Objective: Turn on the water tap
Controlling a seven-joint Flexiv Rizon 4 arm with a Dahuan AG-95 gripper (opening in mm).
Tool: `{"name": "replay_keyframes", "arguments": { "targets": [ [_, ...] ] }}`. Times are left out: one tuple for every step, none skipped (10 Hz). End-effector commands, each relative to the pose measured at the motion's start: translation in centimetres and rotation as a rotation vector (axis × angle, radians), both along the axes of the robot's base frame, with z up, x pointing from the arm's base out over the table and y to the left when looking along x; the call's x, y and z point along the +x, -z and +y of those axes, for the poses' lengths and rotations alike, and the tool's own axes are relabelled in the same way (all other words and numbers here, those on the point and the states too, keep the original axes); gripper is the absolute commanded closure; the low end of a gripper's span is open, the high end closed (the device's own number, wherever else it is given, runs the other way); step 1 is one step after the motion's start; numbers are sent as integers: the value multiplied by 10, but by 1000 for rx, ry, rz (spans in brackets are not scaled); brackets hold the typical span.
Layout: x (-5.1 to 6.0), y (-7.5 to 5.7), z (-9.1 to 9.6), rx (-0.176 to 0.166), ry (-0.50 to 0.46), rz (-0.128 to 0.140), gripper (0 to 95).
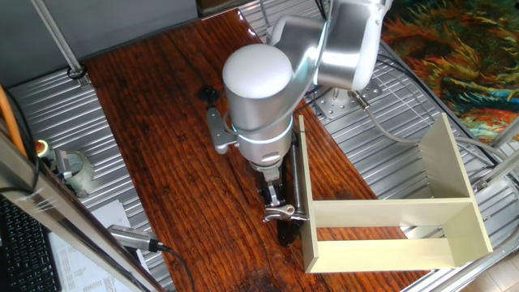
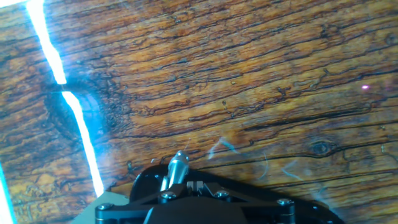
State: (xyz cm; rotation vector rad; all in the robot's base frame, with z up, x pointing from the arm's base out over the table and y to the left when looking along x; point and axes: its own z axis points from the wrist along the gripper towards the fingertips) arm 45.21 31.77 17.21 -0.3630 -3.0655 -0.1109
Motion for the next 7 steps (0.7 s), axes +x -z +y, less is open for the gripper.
{"name": "replay_keyframes", "arguments": {
  "targets": [
    [-1, 5, 2, -1, 5, -3, 950],
    [-3, 4, 3, -4, 11, -1, 950],
    [-3, 4, 3, -10, 13, -3, 950],
    [-3, 4, 3, -12, 13, -5, 950],
    [-3, 4, 3, -11, 10, -8, 950],
    [-3, 4, 4, -11, 8, -10, 950],
    [-1, 2, 5, -11, 8, -15, 950]
  ]
}}
